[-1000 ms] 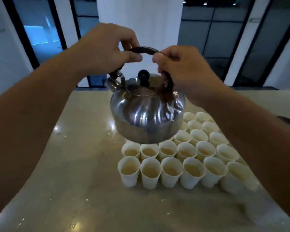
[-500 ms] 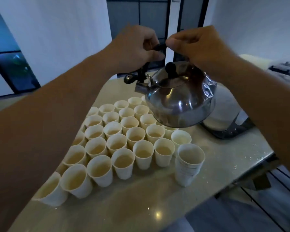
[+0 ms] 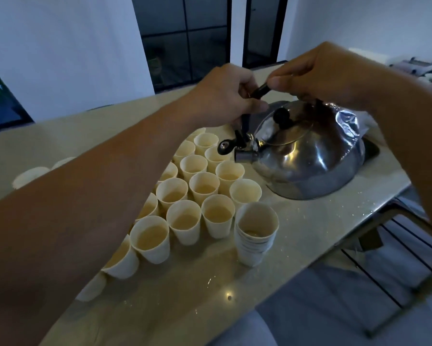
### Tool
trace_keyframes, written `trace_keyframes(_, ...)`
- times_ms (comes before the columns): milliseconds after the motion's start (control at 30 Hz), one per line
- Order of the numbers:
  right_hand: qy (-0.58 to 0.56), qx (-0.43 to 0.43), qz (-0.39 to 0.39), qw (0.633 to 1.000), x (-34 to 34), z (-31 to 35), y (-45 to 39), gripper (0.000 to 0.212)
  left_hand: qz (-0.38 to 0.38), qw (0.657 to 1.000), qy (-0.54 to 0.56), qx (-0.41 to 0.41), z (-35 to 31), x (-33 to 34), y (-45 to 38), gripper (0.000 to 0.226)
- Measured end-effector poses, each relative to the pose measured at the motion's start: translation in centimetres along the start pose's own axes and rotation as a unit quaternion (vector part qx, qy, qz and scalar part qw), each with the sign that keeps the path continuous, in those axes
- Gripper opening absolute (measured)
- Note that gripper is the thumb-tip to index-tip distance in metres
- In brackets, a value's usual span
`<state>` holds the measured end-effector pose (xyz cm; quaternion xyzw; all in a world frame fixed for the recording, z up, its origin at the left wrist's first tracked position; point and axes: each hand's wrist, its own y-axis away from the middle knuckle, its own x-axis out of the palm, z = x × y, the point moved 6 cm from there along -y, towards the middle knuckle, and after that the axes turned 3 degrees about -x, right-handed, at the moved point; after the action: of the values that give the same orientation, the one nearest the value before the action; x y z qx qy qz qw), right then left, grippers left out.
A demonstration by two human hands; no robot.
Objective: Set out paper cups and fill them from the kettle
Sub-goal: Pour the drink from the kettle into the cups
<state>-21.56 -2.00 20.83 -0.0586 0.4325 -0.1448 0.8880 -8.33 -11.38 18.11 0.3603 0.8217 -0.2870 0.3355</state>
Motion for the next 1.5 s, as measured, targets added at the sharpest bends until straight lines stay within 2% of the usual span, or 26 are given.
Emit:
trace_keyframes(167,0.024,0.014,0.046,0.999,0.3,-1.5,0.2,0.018,0.031,0.999,0.016,-0.012,0.3,2.3,-0.1,0.029)
trace_keyframes(267,0.030,0.023,0.067,0.997,0.5,-2.2,0.2,0.010,0.050,0.998,0.035,-0.023,0.5,3.5,-0.3,0.027)
trace_keyframes(433,0.047,0.030,0.086,0.995,0.9,-2.9,0.4,0.035,0.069,0.996,0.045,-0.030,0.9,4.9,-0.3,0.030)
trace_keyframes(567,0.070,0.032,0.086,0.993,1.0,-3.2,0.3,0.024,0.075,0.996,0.051,-0.025,1.1,5.4,-0.2,0.026)
trace_keyframes(767,0.089,0.035,0.099,0.990,1.2,-3.3,0.2,0.029,0.082,0.995,0.059,-0.026,1.2,5.8,-0.2,0.028)
trace_keyframes(1000,0.085,0.030,0.106,0.990,1.1,-3.7,0.1,0.018,0.085,0.994,0.065,-0.017,0.9,6.2,-0.2,0.024)
trace_keyframes(1500,0.077,0.037,0.093,0.992,0.8,-3.8,0.5,0.017,0.079,0.996,0.050,-0.006,0.5,6.0,-0.3,0.027)
